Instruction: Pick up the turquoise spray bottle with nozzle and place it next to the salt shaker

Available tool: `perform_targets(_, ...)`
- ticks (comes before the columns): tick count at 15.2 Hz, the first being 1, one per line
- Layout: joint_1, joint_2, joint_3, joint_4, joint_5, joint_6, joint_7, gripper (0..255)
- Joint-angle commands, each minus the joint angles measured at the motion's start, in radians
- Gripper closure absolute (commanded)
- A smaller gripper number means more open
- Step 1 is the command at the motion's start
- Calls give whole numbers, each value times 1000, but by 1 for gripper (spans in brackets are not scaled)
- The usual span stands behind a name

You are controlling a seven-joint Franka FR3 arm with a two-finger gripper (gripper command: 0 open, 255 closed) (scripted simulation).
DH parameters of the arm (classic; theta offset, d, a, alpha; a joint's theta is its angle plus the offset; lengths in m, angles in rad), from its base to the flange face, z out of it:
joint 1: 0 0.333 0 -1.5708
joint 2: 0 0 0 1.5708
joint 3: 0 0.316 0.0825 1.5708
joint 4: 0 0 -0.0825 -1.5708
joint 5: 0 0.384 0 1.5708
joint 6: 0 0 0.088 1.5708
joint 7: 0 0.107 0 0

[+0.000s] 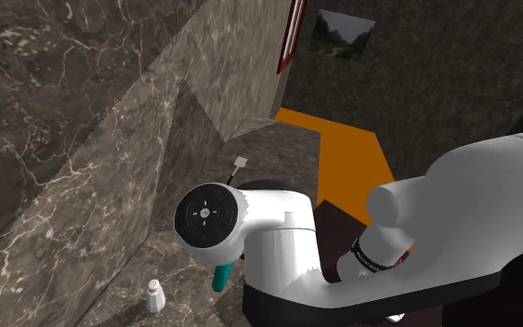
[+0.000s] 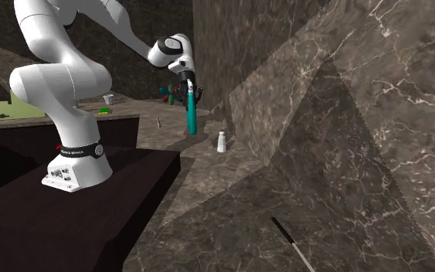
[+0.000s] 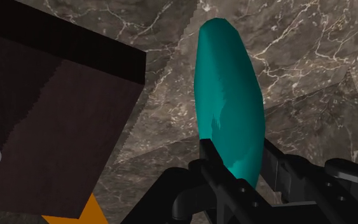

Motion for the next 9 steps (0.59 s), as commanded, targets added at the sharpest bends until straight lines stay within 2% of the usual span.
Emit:
perform_targets(1,-20,-3,29,-8,9,22,4,255)
perform_targets(9,-115,-29,158,-30,55,110,12,255)
